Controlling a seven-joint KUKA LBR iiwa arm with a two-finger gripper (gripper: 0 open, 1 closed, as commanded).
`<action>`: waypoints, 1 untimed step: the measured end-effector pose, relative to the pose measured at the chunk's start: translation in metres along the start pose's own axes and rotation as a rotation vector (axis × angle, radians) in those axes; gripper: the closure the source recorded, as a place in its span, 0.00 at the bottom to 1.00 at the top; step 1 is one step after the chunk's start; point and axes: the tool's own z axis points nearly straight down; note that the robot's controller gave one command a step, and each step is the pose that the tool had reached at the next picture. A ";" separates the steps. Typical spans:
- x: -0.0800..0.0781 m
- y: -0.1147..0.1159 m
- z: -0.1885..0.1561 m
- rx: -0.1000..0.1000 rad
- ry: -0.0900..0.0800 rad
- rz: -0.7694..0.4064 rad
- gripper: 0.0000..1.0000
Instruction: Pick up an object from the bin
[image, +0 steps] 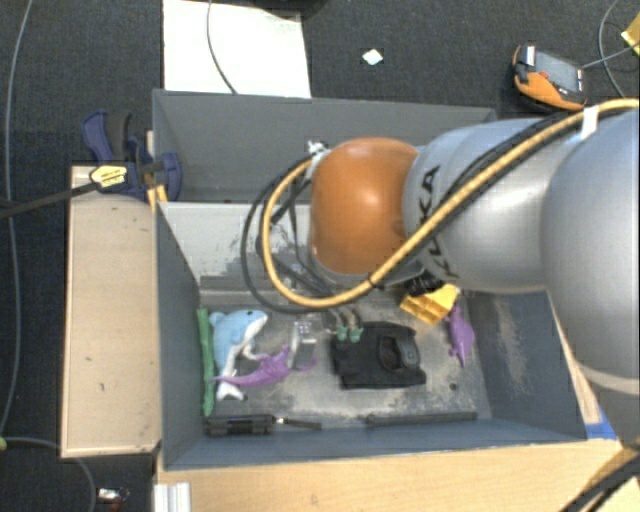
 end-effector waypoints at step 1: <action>-0.002 -0.001 -0.004 -0.001 -0.007 0.005 0.00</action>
Offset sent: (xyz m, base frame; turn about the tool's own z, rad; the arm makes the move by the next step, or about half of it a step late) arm -0.0160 -0.0108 -0.0894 -0.1119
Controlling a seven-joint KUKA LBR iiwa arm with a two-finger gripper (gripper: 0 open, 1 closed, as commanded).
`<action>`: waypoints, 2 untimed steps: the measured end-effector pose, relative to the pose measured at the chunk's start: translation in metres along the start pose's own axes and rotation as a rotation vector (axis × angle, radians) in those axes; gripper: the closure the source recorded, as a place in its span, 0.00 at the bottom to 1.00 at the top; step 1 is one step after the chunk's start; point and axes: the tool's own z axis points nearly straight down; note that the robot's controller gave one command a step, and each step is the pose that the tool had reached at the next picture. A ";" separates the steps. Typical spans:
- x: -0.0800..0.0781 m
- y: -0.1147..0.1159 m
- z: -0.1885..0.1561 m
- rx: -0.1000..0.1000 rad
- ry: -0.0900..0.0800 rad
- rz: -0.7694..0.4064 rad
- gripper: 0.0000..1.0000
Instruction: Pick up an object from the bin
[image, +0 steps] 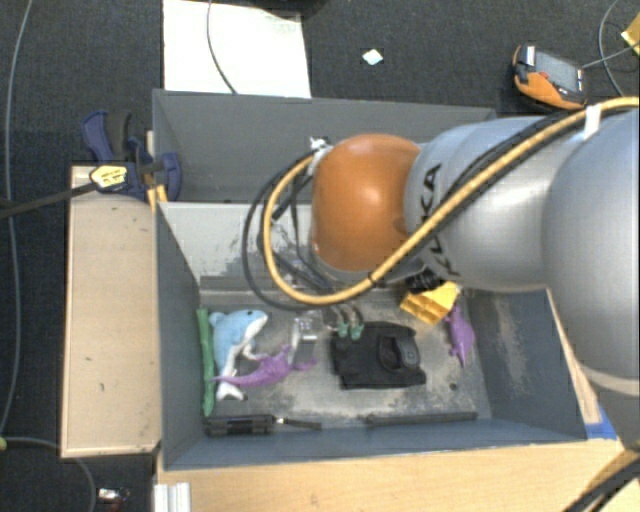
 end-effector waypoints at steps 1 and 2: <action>0.019 -0.010 0.094 0.000 0.002 -0.115 0.00; 0.031 -0.013 0.027 -0.005 -0.016 -0.051 0.00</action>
Offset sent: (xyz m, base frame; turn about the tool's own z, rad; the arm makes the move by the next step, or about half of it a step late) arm -0.0321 -0.0131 -0.0285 -0.0519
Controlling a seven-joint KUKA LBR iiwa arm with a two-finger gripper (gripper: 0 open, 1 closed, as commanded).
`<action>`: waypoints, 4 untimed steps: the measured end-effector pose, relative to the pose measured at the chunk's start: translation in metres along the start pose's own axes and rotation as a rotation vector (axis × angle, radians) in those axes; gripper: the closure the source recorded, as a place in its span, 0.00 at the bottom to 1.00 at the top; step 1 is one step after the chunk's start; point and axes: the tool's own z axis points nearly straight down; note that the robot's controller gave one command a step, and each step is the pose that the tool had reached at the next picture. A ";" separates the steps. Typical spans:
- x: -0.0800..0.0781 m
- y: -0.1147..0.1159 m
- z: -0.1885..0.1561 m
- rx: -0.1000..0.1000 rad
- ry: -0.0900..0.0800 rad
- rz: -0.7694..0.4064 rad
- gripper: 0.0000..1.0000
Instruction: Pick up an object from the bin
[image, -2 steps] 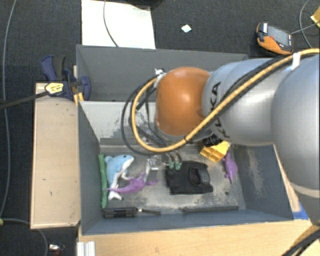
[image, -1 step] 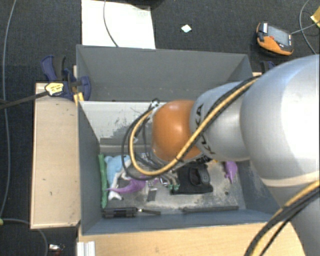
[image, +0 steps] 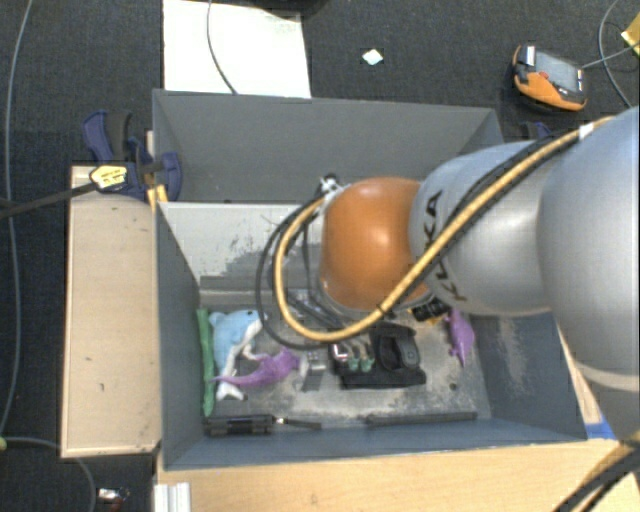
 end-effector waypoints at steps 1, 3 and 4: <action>0.001 0.050 0.037 0.002 0.016 0.110 0.00; 0.006 0.004 0.065 0.003 0.016 0.193 1.00; 0.006 0.004 0.065 0.003 0.016 0.194 1.00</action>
Offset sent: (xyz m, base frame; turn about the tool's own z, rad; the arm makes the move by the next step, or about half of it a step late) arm 0.0024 0.0279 -0.0660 -0.0132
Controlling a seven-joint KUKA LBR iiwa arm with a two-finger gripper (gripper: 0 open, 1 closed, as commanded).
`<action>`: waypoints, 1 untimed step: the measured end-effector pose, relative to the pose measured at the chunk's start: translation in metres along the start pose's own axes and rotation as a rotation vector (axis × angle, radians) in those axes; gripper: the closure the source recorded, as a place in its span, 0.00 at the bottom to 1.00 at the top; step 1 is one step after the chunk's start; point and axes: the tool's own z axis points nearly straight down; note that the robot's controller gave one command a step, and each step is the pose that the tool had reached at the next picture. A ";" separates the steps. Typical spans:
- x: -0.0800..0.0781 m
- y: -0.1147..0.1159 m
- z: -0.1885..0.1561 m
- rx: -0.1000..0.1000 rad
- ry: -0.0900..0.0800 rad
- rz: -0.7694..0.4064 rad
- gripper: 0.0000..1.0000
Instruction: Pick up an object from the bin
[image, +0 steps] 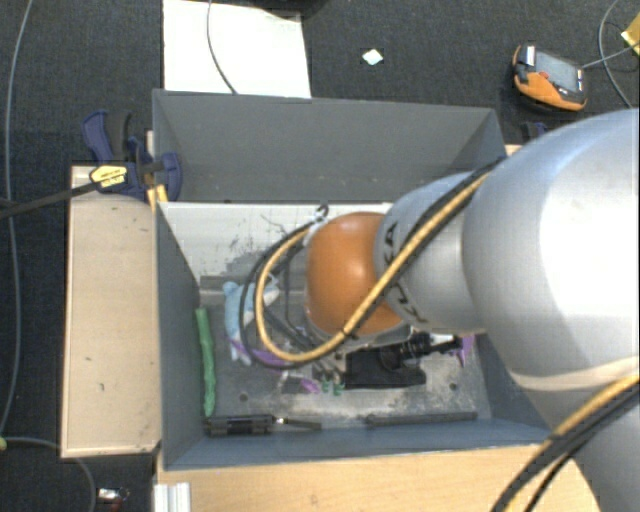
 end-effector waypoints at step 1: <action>0.003 -0.001 -0.027 0.004 0.009 0.001 1.00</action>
Offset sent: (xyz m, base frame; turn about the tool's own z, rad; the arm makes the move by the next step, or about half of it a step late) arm -0.0033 -0.0010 0.0621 0.0007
